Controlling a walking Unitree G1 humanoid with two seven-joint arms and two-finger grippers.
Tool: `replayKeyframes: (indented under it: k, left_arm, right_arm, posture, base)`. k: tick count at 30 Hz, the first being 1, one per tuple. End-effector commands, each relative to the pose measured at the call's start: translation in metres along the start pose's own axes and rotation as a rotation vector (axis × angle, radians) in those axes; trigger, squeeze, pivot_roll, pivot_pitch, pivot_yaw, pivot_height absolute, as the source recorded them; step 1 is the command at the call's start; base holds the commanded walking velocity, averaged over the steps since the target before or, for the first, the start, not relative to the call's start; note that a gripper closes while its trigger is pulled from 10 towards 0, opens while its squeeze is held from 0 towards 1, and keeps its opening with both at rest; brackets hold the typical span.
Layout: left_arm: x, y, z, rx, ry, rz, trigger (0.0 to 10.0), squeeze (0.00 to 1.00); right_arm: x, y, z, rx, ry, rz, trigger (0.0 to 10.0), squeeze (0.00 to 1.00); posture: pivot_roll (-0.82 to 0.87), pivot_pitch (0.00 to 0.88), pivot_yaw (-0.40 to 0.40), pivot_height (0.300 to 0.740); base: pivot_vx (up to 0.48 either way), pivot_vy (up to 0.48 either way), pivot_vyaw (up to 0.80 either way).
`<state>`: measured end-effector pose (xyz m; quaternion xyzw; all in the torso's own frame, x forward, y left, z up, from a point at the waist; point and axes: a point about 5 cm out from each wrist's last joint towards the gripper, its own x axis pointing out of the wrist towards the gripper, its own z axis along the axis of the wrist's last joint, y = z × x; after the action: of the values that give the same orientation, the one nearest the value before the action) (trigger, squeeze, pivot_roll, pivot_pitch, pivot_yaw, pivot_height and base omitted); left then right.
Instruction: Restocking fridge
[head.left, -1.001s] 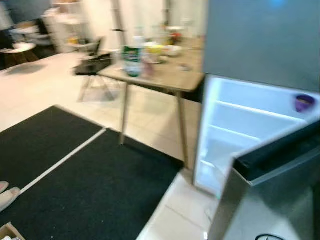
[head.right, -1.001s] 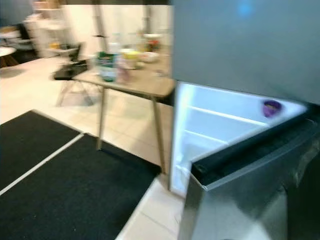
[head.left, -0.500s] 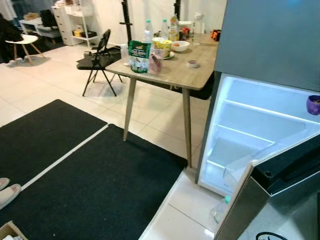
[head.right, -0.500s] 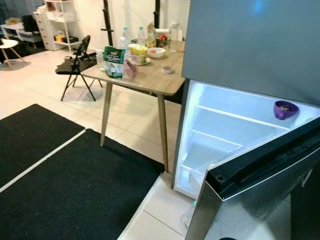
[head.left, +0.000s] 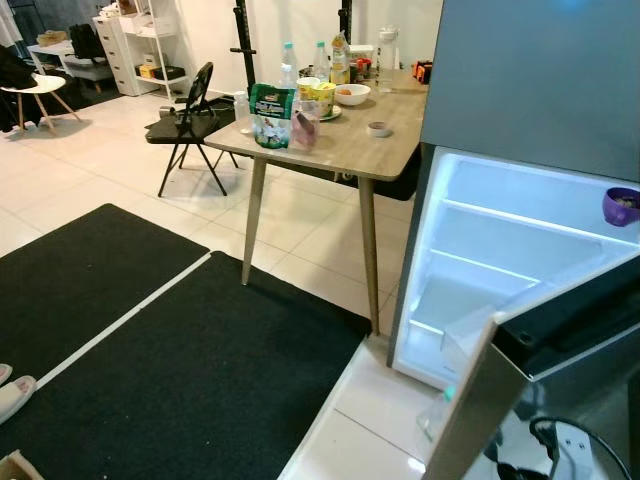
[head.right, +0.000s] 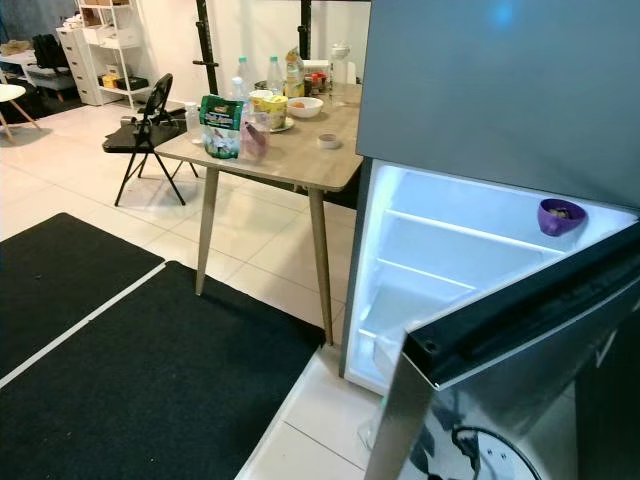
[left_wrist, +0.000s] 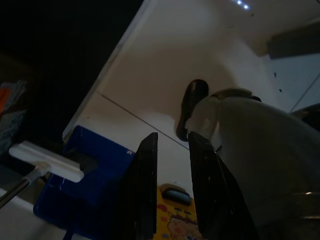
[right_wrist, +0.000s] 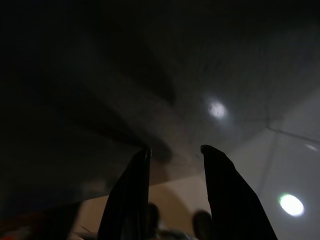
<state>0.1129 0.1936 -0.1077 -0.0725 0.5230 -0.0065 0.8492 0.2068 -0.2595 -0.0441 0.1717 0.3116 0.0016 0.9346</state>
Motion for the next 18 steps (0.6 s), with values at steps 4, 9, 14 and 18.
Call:
replayKeyframes:
  k: [4, 9, 14, 18]
  left_arm:
    - [-0.002, 0.001, -0.007, -0.008, 0.020, -0.001, 10.0, 0.00]
    - [-0.003, 0.001, -0.014, -0.012, 0.030, -0.004, 10.0, 0.00]
    - [-0.007, 0.005, -0.025, -0.014, 0.046, 0.001, 10.0, 0.00]
    - [-0.008, 0.007, -0.028, -0.013, 0.053, 0.006, 10.0, 0.00]
  right_arm:
    - [0.019, 0.030, 0.044, -0.024, -0.156, 0.189, 10.0, 0.00]
    - [0.036, 0.068, 0.075, -0.103, -0.218, 0.334, 10.0, 0.00]
    - [0.049, 0.126, 0.150, -0.127, -0.443, 0.428, 10.0, 0.00]
    - [0.042, 0.157, 0.207, -0.116, -0.630, 0.479, 10.0, 0.00]
  posture:
    - [-0.08, 0.058, -0.010, 0.740]
    - [-0.06, 0.086, -0.020, 0.740]
    - [-0.06, 0.108, -0.017, 0.740]
    - [-0.04, 0.117, -0.025, 0.740]
  base:
    - [0.000, 0.000, 0.00]
    - [0.000, 0.000, 0.00]
    - [0.000, 0.000, 0.00]
    - [0.000, 0.000, 0.00]
